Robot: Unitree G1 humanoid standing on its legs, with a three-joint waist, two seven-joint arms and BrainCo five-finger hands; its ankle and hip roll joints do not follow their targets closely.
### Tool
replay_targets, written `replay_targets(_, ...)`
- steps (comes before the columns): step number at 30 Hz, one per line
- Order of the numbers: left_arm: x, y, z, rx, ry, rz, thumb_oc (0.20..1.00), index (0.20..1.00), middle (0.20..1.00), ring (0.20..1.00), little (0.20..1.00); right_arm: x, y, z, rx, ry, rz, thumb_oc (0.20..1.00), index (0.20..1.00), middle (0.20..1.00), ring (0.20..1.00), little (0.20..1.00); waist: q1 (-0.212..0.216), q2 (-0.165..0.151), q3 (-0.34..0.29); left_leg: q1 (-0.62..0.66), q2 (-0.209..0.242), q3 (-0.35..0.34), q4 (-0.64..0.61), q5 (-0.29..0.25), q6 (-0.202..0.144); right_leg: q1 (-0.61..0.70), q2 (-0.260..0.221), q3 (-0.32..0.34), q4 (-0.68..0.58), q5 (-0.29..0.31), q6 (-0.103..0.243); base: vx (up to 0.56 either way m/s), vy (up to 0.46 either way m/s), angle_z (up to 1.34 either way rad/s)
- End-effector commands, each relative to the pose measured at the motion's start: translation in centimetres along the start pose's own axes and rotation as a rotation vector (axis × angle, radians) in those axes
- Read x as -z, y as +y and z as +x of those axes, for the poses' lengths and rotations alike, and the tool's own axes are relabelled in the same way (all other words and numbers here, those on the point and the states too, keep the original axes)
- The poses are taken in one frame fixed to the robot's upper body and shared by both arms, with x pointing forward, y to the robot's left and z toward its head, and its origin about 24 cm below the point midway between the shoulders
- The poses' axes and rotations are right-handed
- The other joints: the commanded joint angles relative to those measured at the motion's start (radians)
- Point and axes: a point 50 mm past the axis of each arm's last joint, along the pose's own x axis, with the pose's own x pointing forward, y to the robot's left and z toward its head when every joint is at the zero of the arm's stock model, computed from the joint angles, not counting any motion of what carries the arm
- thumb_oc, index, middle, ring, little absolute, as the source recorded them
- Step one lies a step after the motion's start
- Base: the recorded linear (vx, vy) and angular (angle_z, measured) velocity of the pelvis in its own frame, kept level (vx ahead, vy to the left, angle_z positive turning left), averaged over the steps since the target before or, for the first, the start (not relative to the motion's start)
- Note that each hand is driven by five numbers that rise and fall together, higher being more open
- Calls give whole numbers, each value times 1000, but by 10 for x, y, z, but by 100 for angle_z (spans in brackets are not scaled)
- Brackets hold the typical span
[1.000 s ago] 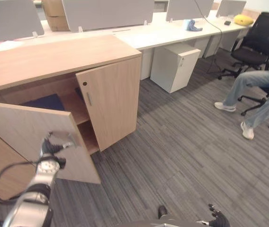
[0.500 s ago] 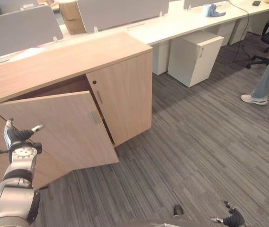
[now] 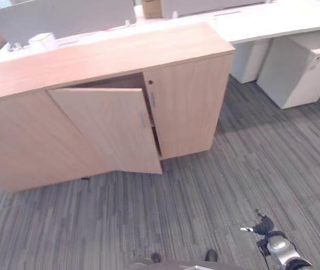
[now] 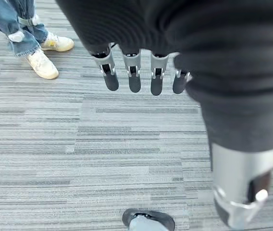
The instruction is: Put the empty folder in the office cabinet
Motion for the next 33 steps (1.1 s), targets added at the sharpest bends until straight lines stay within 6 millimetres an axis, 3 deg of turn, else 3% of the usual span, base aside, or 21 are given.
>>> replay_targets(1, -67, 14, 11, -19, -141, 38, 1000, 1000, 1000, 1000, 1000, 17, 23, -5, -75, 58, -50, 1000, 1000, 1000, 1000, 1000, -40, -32, -16, -79, 34, 36, 114, -83, -39, 20, 6, 8, 25, -11, 44, 50, 37, -3)
replay_targets(2, -54, 13, 10, -16, -95, 41, 1000, 1000, 1000, 1000, 1000, 18, 28, -5, -90, 68, -52, 1000, 1000, 1000, 1000, 1000, -31, -32, -24, -66, 36, 43, 93, -76, -34, 28, 11, 5, 21, -13, 44, 53, 29, -25)
replay_targets(5, -38, 10, 10, -8, -22, 84, 1000, 1000, 1000, 1000, 1000, 23, 39, -6, -109, 93, -36, 1000, 1000, 1000, 1000, 1000, -19, -43, -44, -34, 40, 40, 33, -59, -26, 44, 16, -8, 26, -22, 44, 55, 23, -5)
replay_targets(9, -45, 3, 12, 13, -20, 157, 1000, 1000, 1000, 1000, 1000, 32, 48, -9, -123, 143, 14, 1000, 1000, 1000, 1000, 1000, -18, -47, -52, -20, 38, 18, 2, -50, -20, 44, 13, -18, 52, -30, 44, 6, 28, -5)
replay_targets(13, -56, -1, 14, 21, -44, 170, 1000, 1000, 1000, 1000, 1000, 32, 52, -8, -127, 159, 53, 1000, 1000, 1000, 1000, 1000, -28, -53, -44, -18, 36, -5, 0, -49, -11, 29, 19, 16, 96, -43, 43, -23, 14, 13)
replay_targets(14, -65, -3, 15, 24, -62, 179, 1000, 1000, 1000, 1000, 1000, 32, 55, -8, -128, 167, 79, 1000, 1000, 1000, 1000, 1000, -37, -56, -43, -19, 33, -18, 0, -49, -6, 20, 32, 61, 107, -50, 45, -17, -2, 21)
replay_targets(15, -65, -3, 15, 24, -62, 179, 1000, 1000, 1000, 1000, 1000, 32, 55, -8, -128, 167, 79, 1000, 1000, 1000, 1000, 1000, -37, -56, -43, -19, 33, -18, 0, -49, -6, 20, 32, 61, 107, -50, 45, -27, 32, 36)
replay_targets(16, -69, -11, 16, 60, -27, 305, 1000, 1000, 1000, 1000, 1000, 32, 63, -8, -155, 198, 85, 1000, 1000, 1000, 1000, 1000, -62, -54, -52, -20, 22, -32, 0, -55, 9, 12, 72, 222, 109, -60, 43, -10, 34, 16)
replay_targets(18, -71, -13, 17, 71, -21, 314, 1000, 1000, 1000, 1000, 1000, 42, 72, -12, -184, 254, 72, 1000, 1000, 1000, 1000, 1000, -61, -52, -73, -14, 19, -33, -3, -61, 13, 27, 70, 235, 90, -56, 36, 48, 16, 10)
replay_targets(25, -65, -23, 17, 111, -5, 312, 1000, 1000, 1000, 1000, 1000, 46, 76, -14, -204, 281, 42, 1000, 1000, 1000, 1000, 1000, -58, -32, -101, 10, 18, -37, -3, -70, 9, 75, 69, 205, 39, -50, 36, 72, 4, 22)
replay_targets(30, -66, -23, 17, 110, -8, 338, 1000, 1000, 1000, 1000, 1000, 44, 72, -12, -195, 270, 32, 1000, 1000, 1000, 1000, 1000, -61, -26, -93, 8, 19, -38, 1, -70, 8, 71, 67, 200, 40, -48, 36, 16, 6, 3)
replay_targets(33, -58, -18, 16, 96, 19, 359, 1000, 1000, 1000, 1000, 1000, 52, 72, -16, -197, 300, 43, 1000, 1000, 1000, 1000, 1000, -63, -25, -106, 30, 21, -34, -4, -79, 6, 100, 67, 194, 27, -55, 34, 51, 21, 6)
